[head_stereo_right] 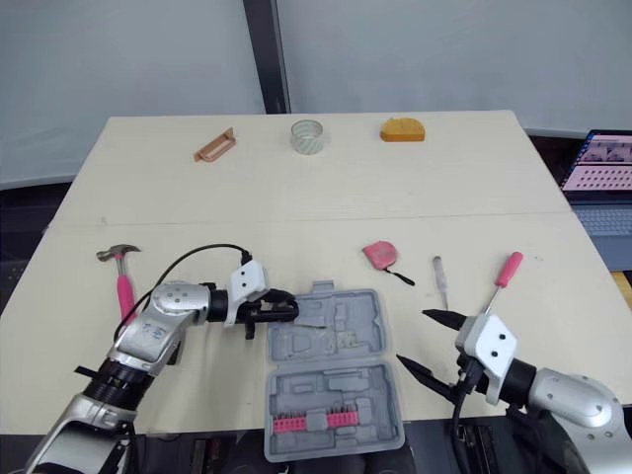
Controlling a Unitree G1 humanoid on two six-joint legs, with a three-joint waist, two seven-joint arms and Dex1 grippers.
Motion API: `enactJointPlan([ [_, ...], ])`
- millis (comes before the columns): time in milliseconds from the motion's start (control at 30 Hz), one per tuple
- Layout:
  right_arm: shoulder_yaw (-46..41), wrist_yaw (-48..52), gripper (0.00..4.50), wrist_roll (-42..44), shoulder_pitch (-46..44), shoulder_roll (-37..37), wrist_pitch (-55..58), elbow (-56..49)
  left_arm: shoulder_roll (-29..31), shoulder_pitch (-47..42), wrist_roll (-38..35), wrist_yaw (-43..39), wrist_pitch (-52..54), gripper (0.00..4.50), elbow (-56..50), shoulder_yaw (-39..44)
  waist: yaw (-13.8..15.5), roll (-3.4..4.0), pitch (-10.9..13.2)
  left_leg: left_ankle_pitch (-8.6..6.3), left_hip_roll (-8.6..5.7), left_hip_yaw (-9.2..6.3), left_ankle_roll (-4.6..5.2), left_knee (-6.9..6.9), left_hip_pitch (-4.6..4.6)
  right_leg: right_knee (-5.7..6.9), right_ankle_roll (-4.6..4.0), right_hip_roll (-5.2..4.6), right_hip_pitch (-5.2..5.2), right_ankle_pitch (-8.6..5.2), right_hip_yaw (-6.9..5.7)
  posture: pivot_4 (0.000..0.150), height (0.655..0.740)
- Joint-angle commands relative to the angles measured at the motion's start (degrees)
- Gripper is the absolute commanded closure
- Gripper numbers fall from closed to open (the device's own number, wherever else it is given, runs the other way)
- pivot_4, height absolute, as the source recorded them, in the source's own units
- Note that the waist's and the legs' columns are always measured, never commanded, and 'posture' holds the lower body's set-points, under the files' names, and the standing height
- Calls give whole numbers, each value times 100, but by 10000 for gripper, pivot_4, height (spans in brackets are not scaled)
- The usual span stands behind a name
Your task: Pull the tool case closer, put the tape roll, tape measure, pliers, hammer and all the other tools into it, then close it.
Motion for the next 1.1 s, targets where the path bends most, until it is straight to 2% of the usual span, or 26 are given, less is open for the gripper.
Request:
enactJointPlan([
  [33, -149, -63, 0, 67, 46, 6, -34, -144, 0, 33, 99, 47, -208, 30382, 60, -16, 4, 0, 0, 0, 0, 0, 0, 0, 0, 0, 0, 0, 0, 0, 0, 1500, 7400],
  [700, -149, -18, 0, 109, -5, -4, -15, -103, -74, 283, 419, 279, -961, 30382, 429, -68, 5, 1, 0, 0, 0, 0, 0, 0, 2, 0, 0, 0, 2, 0, 0, 1500, 7400],
  [1100, -155, 172, 0, 369, 22, -79, 58, -109, -100, 336, 338, 218, -1283, 30382, 617, -4, 3, 1, -2, 0, 0, 0, 0, 0, 5, 0, 0, 0, 4, 0, 0, 1500, 7400],
])
